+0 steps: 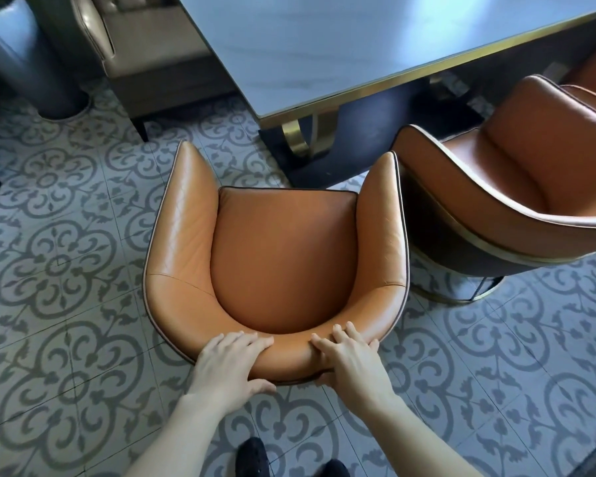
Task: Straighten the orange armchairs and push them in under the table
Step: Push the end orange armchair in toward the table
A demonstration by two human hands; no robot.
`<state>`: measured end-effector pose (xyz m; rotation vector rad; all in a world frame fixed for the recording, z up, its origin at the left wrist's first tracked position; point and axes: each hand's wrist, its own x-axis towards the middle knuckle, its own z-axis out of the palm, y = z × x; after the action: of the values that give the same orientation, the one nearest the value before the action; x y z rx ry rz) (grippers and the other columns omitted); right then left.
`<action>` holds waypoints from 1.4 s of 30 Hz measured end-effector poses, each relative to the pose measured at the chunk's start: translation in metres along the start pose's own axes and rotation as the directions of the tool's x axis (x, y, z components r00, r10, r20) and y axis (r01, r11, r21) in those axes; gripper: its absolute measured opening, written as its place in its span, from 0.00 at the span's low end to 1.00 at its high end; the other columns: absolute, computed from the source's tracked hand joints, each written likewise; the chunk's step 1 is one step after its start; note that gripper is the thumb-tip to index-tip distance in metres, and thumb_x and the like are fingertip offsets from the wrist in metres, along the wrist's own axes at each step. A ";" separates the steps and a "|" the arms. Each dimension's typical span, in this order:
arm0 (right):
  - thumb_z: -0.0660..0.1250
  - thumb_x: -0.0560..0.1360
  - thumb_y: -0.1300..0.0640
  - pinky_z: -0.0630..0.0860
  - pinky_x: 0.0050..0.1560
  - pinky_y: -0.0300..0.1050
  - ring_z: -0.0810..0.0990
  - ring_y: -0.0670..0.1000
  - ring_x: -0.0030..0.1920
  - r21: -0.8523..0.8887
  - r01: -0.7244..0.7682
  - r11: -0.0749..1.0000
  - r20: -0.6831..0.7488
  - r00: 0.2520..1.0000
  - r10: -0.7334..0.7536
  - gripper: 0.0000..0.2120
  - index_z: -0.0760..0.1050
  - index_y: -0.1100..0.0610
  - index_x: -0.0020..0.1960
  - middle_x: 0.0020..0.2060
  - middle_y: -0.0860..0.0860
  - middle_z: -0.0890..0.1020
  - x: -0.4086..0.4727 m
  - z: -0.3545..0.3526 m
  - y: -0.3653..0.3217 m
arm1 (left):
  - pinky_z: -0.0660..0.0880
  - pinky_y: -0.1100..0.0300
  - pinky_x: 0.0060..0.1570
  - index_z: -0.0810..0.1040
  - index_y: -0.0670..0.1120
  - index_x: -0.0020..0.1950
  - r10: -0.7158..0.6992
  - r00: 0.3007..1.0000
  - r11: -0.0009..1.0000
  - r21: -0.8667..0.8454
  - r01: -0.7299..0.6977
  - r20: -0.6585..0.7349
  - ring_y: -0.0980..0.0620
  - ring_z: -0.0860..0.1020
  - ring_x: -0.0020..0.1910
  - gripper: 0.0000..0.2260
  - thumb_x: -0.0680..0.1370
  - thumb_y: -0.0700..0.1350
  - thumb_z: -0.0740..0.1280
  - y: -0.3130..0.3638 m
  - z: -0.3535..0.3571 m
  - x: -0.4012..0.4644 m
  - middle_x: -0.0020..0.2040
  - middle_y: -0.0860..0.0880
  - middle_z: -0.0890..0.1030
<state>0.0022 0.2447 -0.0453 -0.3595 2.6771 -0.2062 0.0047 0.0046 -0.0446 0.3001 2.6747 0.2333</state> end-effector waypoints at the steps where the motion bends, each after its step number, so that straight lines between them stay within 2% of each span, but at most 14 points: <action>1: 0.74 0.74 0.47 0.73 0.59 0.63 0.64 0.57 0.68 0.013 0.000 1.000 0.009 1.000 0.000 0.35 0.63 0.44 0.76 0.63 0.53 0.71 0.002 -0.002 0.001 | 0.55 0.53 0.76 0.61 0.62 0.77 0.000 1.000 1.000 -0.003 0.000 0.003 0.55 0.61 0.76 0.38 0.71 0.72 0.67 0.001 -0.001 0.002 0.77 0.58 0.67; 8: 0.73 0.75 0.53 0.72 0.58 0.64 0.65 0.56 0.67 0.027 0.005 1.000 -0.004 1.000 -0.005 0.31 0.66 0.44 0.74 0.59 0.52 0.73 0.022 -0.013 0.012 | 0.55 0.55 0.76 0.62 0.63 0.77 -0.010 1.000 0.999 -0.039 0.009 -0.007 0.56 0.61 0.76 0.38 0.70 0.72 0.68 0.002 -0.008 0.022 0.77 0.59 0.67; 11: 0.74 0.74 0.53 0.71 0.56 0.62 0.66 0.56 0.66 0.065 0.005 0.998 -0.011 1.000 -0.005 0.29 0.69 0.45 0.72 0.57 0.52 0.73 0.035 -0.018 0.011 | 0.56 0.55 0.75 0.64 0.64 0.76 -0.019 1.000 0.998 -0.052 0.018 -0.022 0.56 0.62 0.76 0.38 0.69 0.72 0.69 -0.004 -0.015 0.033 0.76 0.60 0.68; 15: 0.74 0.73 0.53 0.71 0.54 0.60 0.66 0.57 0.64 0.064 0.009 0.998 -0.019 1.000 -0.008 0.31 0.68 0.44 0.73 0.55 0.52 0.73 0.057 -0.024 0.007 | 0.55 0.56 0.75 0.65 0.64 0.76 -0.030 0.999 0.997 -0.077 0.028 -0.033 0.57 0.62 0.75 0.38 0.69 0.71 0.70 -0.016 -0.026 0.050 0.75 0.60 0.68; 19: 0.75 0.73 0.52 0.68 0.52 0.56 0.65 0.58 0.66 0.072 -0.004 0.997 -0.038 0.999 0.007 0.32 0.68 0.43 0.74 0.57 0.52 0.74 0.083 -0.034 0.003 | 0.55 0.56 0.75 0.66 0.64 0.75 -0.028 0.999 0.996 -0.081 0.024 -0.043 0.57 0.63 0.75 0.37 0.68 0.71 0.71 -0.031 -0.040 0.071 0.75 0.61 0.69; 23: 0.75 0.73 0.49 0.61 0.46 0.52 0.67 0.56 0.62 0.086 0.016 0.996 -0.046 0.999 -0.012 0.31 0.69 0.44 0.74 0.55 0.52 0.75 0.112 -0.045 -0.004 | 0.57 0.55 0.75 0.66 0.63 0.75 -0.023 0.998 0.997 -0.079 0.019 -0.052 0.56 0.64 0.74 0.37 0.69 0.70 0.72 -0.047 -0.056 0.093 0.74 0.60 0.70; 26: 0.73 0.75 0.51 0.65 0.48 0.54 0.67 0.57 0.63 0.091 0.004 0.996 -0.062 0.998 0.001 0.31 0.67 0.44 0.75 0.55 0.52 0.75 0.132 -0.051 -0.009 | 0.58 0.55 0.74 0.67 0.63 0.75 -0.022 0.998 0.997 -0.080 0.017 -0.058 0.57 0.65 0.73 0.36 0.69 0.69 0.72 -0.061 -0.068 0.110 0.74 0.61 0.71; 30: 0.75 0.74 0.53 0.58 0.46 0.50 0.68 0.56 0.63 0.112 0.006 0.994 -0.087 0.996 0.004 0.32 0.69 0.44 0.75 0.55 0.52 0.75 0.156 -0.060 -0.014 | 0.60 0.55 0.74 0.67 0.64 0.74 -0.015 0.998 0.997 -0.072 0.010 -0.066 0.57 0.67 0.72 0.36 0.69 0.70 0.72 -0.076 -0.082 0.132 0.73 0.61 0.71; 36: 0.75 0.74 0.51 0.67 0.52 0.54 0.68 0.55 0.63 0.123 -0.019 0.992 -0.081 0.996 0.030 0.32 0.68 0.44 0.75 0.55 0.51 0.74 0.187 -0.071 -0.013 | 0.63 0.55 0.70 0.69 0.64 0.73 -0.008 0.995 0.998 -0.070 0.001 -0.100 0.56 0.69 0.71 0.36 0.67 0.71 0.72 -0.093 -0.093 0.159 0.71 0.61 0.73; 40: 0.74 0.75 0.49 0.66 0.51 0.53 0.67 0.54 0.62 0.103 -0.028 0.994 -0.080 0.996 0.037 0.31 0.68 0.43 0.76 0.54 0.51 0.74 0.200 -0.075 -0.013 | 0.67 0.52 0.67 0.68 0.65 0.74 -0.007 0.994 0.997 -0.077 -0.001 -0.112 0.54 0.70 0.70 0.37 0.67 0.71 0.72 -0.099 -0.097 0.172 0.71 0.61 0.74; 42: 0.74 0.75 0.49 0.69 0.58 0.59 0.67 0.54 0.66 0.106 -0.043 0.993 -0.095 0.994 0.054 0.31 0.67 0.42 0.76 0.57 0.50 0.73 0.202 -0.075 -0.013 | 0.67 0.51 0.68 0.68 0.64 0.74 -0.009 0.993 0.997 -0.084 -0.001 -0.121 0.54 0.69 0.70 0.37 0.68 0.71 0.72 -0.100 -0.097 0.174 0.71 0.60 0.73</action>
<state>-0.2044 0.1823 -0.0552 -0.2578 2.7546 -0.3548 -0.2088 -0.0599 -0.0501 0.2617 2.7761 0.3722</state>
